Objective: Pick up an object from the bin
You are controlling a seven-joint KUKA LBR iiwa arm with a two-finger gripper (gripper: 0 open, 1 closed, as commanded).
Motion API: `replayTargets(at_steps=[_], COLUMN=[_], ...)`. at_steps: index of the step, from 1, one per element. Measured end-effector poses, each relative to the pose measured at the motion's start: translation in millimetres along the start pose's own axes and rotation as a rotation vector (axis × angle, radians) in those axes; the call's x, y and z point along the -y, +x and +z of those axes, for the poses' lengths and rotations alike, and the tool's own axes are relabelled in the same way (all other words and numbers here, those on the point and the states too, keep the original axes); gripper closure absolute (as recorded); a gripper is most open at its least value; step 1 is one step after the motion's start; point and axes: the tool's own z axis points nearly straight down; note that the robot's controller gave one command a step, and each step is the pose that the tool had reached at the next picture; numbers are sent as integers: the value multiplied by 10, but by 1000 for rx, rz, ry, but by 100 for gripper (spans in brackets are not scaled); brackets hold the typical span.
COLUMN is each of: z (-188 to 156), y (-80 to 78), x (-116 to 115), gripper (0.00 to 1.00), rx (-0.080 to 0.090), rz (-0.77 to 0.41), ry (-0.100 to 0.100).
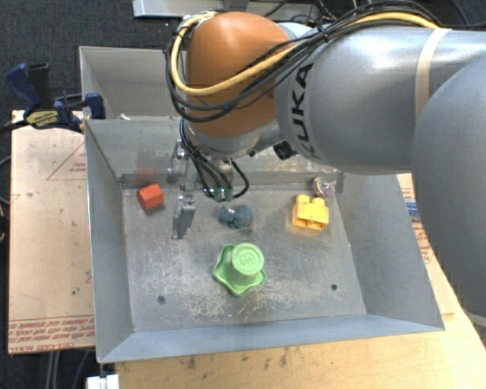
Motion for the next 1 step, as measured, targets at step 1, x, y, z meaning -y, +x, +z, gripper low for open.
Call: replayTargets(at_steps=[1], z=[1330], y=[-537], x=[-142], gripper=[0], rx=[9], rz=[-260], ry=[-1])
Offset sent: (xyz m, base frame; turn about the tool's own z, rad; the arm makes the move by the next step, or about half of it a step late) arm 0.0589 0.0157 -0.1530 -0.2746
